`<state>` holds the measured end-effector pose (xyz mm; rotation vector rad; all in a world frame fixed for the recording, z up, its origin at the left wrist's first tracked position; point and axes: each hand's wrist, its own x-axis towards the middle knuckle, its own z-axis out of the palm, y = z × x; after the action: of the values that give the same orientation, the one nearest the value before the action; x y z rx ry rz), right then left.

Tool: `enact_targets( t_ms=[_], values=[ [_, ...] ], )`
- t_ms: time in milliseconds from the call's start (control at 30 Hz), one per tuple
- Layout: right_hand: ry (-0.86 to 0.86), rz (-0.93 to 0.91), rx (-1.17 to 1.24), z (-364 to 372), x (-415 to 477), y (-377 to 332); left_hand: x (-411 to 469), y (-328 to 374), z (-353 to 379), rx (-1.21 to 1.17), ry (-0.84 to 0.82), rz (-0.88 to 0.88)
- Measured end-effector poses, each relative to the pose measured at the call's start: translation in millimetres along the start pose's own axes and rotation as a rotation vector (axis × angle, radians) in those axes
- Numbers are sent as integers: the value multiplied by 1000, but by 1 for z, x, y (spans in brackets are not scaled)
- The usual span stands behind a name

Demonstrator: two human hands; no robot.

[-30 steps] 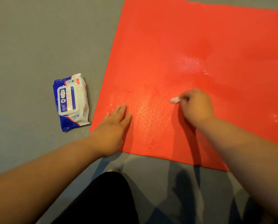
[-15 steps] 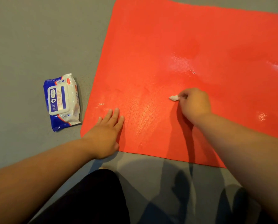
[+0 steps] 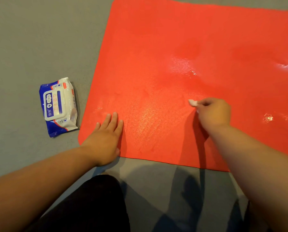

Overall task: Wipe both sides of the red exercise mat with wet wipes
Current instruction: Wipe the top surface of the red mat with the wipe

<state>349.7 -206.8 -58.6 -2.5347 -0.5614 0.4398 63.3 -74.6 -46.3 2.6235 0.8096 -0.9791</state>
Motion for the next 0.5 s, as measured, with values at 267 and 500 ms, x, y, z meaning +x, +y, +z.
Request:
enact_targets(
  t_ms=[267, 500],
  values=[
    [-401, -582, -27, 47, -98, -6, 0, 12, 2, -46, 11, -68],
    [-89, -134, -65, 24, -66, 3, -1, 15, -1, -51, 4, -73]
  ],
)
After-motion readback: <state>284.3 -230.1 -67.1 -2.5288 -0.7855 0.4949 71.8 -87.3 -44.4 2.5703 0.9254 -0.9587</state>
